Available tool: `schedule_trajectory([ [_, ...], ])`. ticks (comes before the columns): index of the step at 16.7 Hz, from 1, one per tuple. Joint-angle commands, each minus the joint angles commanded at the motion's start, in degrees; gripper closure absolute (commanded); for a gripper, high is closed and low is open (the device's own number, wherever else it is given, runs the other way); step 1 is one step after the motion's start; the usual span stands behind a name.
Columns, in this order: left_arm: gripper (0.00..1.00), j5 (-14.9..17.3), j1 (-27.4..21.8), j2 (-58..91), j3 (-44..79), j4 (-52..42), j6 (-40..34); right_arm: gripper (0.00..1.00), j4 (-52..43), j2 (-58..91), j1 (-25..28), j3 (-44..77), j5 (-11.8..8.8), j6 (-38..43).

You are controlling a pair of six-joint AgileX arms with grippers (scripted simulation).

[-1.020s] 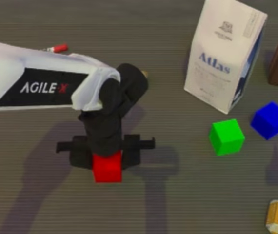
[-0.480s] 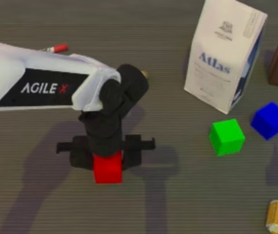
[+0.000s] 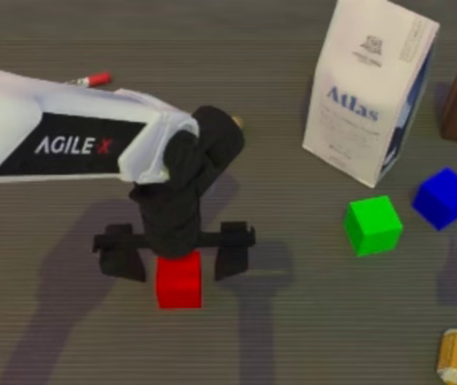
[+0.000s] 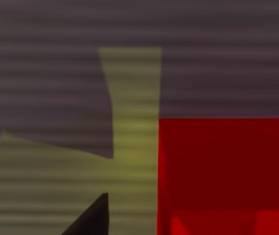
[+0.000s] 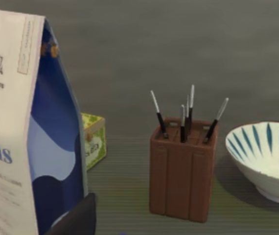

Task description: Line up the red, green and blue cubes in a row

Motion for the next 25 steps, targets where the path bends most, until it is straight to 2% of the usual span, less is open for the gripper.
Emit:
schedule_trajectory([
  [7,0.00,-0.03,0.03,-0.39,0.83,-1.01,-0.03,0.00,0.00,0.00,0.00,0.00,0.00,0.00],
  [12,0.00,-0.07,0.69,-4.42,6.42,-11.52,-0.36,0.00,0.00,0.00,0.00,0.00,0.00,0.00],
  [15,0.00,-0.05,0.98,-6.27,8.30,-14.52,-0.32,0.00,0.00,0.00,0.00,0.00,0.00,0.00],
  [20,0.00,-0.08,0.93,-6.58,7.68,-14.07,-0.28,0.00,-0.36,0.57,0.13,0.55,0.01,0.07],
  [25,0.00,-0.53,6.37,-18.37,-1.91,-7.73,0.39,0.00,-7.58,12.44,2.88,11.88,-0.02,1.22],
])
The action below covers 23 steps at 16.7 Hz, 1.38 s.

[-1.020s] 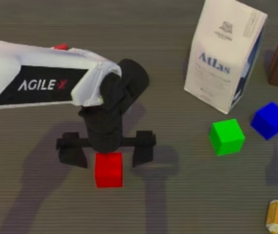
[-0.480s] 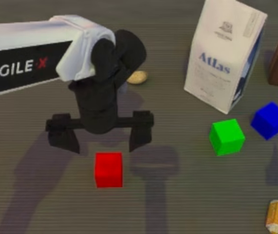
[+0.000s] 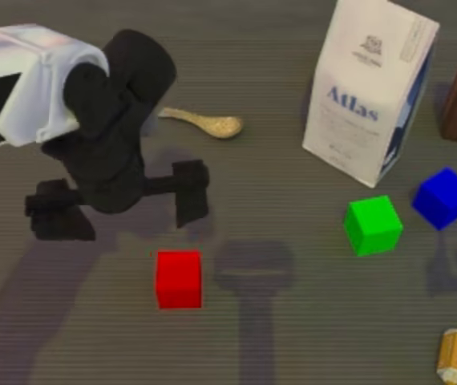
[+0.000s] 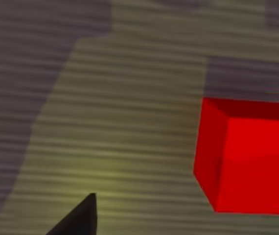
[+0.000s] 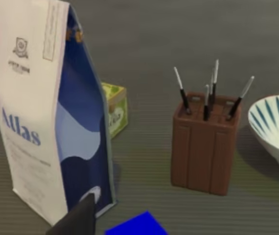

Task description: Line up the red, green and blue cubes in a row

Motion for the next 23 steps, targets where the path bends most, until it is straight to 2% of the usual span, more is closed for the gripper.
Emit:
schedule_trajectory([
  [6,0.00,-0.53,11.99,-31.19,-23.14,15.12,5.09,0.00,-16.95,32.45,6.06,24.79,-0.08,2.36],
  [13,0.00,-0.45,24.53,-70.20,-52.17,35.04,19.20,0.00,-38.99,76.33,13.44,54.91,0.03,5.48],
  [19,0.00,0.68,30.23,-91.39,-66.62,48.30,31.47,0.00,-51.76,100.25,18.02,74.48,0.09,7.43],
  [23,0.00,1.15,31.42,-97.28,-69.91,52.40,35.64,0.00,-55.13,107.09,19.37,80.53,0.13,7.99],
])
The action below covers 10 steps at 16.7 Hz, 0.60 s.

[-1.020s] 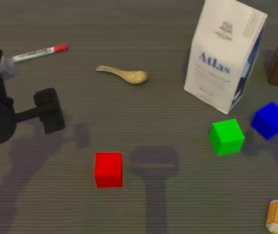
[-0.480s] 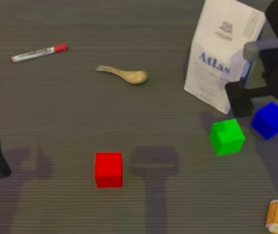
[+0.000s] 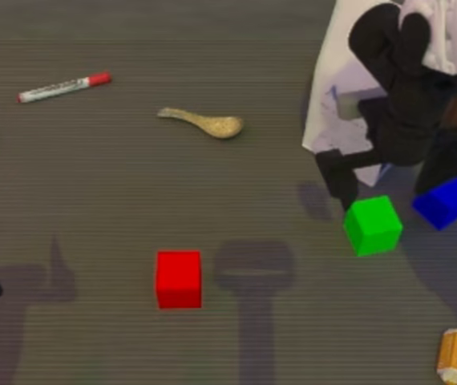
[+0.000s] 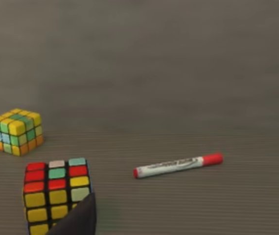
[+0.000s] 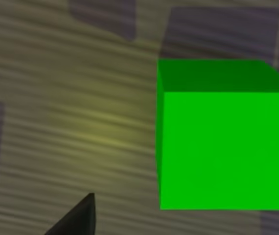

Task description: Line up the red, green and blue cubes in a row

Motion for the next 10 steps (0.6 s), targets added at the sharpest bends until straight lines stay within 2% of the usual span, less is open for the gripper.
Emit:
schedule_trajectory([
  [6,0.00,0.02,0.04,-0.25,-0.16,0.19,0.20,0.00,0.16,0.24,-0.22,0.00,-0.01,-0.04],
  [10,0.00,0.02,0.04,-0.25,-0.16,0.19,0.20,0.00,6.35,2.79,-0.02,-3.67,0.02,-0.02],
])
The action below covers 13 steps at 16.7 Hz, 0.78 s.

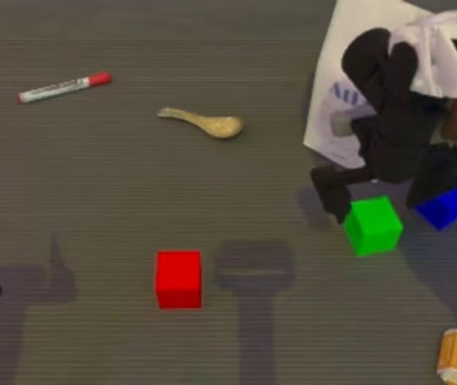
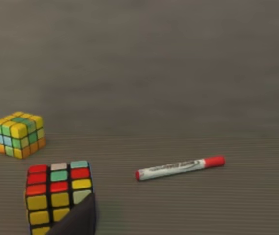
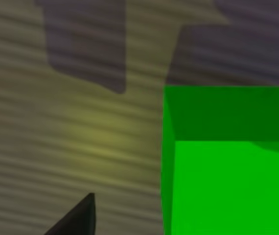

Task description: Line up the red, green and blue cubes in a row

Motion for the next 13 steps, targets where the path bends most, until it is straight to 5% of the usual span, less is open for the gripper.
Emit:
schedule_trajectory([
  [9,0.00,0.00,0.00,0.00,0.00,0.00,0.00,0.00,9.05,3.93,0.16,-5.16,0.04,0.21],
  [13,0.00,0.00,0.00,0.00,0.00,0.00,0.00,0.30,9.05,3.93,0.16,-5.16,0.04,0.21],
])
